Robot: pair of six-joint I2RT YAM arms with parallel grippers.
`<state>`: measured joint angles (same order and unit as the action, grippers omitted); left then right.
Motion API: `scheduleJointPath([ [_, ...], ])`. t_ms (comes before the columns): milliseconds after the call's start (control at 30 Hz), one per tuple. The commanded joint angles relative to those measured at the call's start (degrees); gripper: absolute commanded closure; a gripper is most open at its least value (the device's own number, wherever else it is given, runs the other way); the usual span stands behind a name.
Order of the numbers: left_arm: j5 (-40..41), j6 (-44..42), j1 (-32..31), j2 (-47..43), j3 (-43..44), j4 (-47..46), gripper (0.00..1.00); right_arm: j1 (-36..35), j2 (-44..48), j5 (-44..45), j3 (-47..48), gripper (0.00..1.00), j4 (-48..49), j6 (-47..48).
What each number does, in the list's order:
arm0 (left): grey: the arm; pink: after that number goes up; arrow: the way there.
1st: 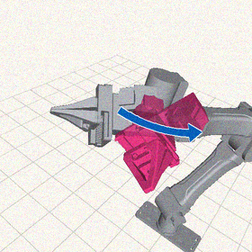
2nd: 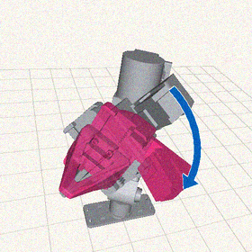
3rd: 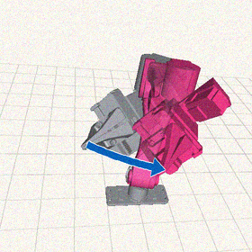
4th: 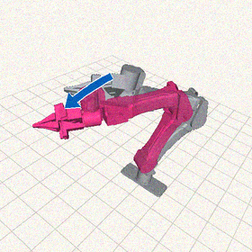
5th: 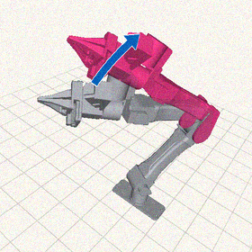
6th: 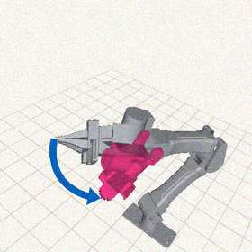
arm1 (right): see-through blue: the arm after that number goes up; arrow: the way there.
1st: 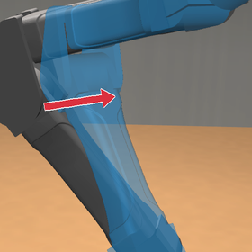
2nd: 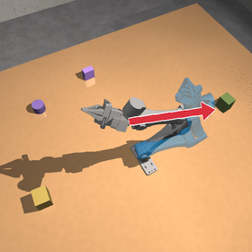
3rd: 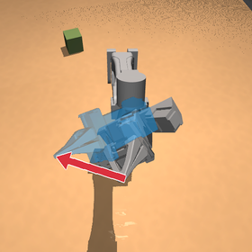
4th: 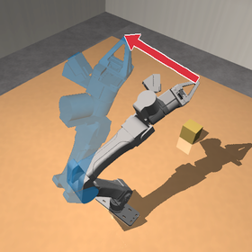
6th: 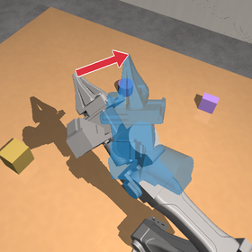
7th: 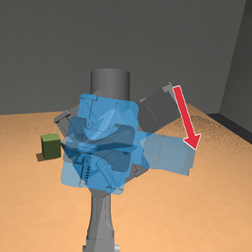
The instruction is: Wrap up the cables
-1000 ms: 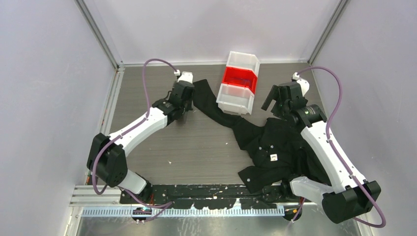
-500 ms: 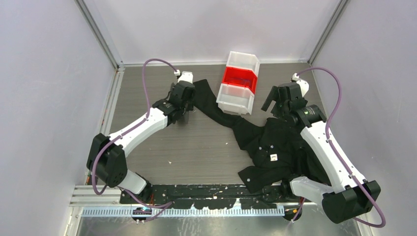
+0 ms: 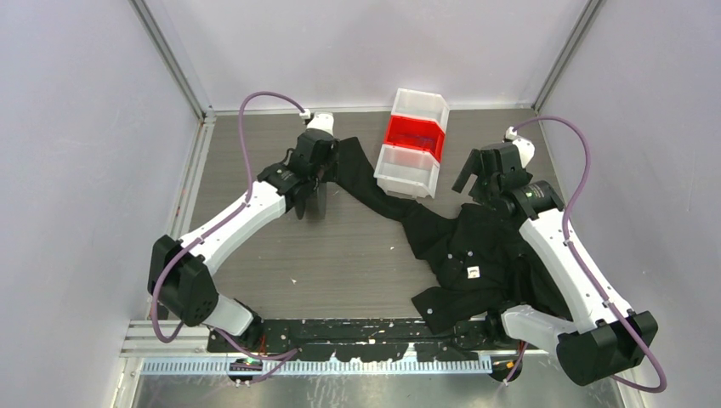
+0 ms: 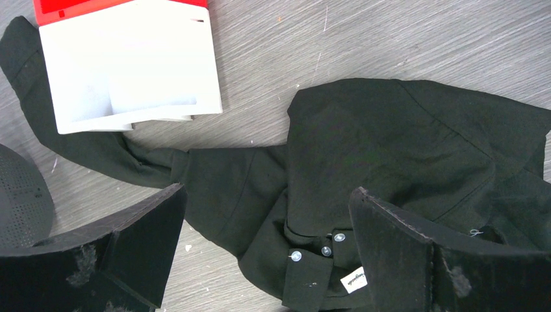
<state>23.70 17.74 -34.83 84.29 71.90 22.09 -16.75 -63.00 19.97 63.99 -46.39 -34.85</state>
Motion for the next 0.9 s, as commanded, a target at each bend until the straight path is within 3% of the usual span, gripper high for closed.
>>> scheduleJointPath([
  [0,-0.74,-0.95,0.13,-1.61,2.88,1.10,0.51,0.03,-0.50,0.85,2.21,0.00,0.67,-0.48],
  [367,1.83,0.44,0.11,0.16,3.35,3.66,0.50,-0.02,-1.38,0.51,2.58,0.00,0.95,-0.54],
  [467,0.89,0.42,0.11,0.39,3.00,3.29,0.59,0.05,-1.50,0.51,2.57,0.00,0.94,-0.53],
  [667,-0.14,0.21,0.16,2.53,4.02,4.05,0.90,0.05,-1.70,0.25,2.72,0.00,1.04,-0.53],
  [867,-0.62,-1.83,0.24,4.45,5.77,3.40,0.99,0.05,-1.77,0.51,2.72,0.00,1.11,-0.48],
])
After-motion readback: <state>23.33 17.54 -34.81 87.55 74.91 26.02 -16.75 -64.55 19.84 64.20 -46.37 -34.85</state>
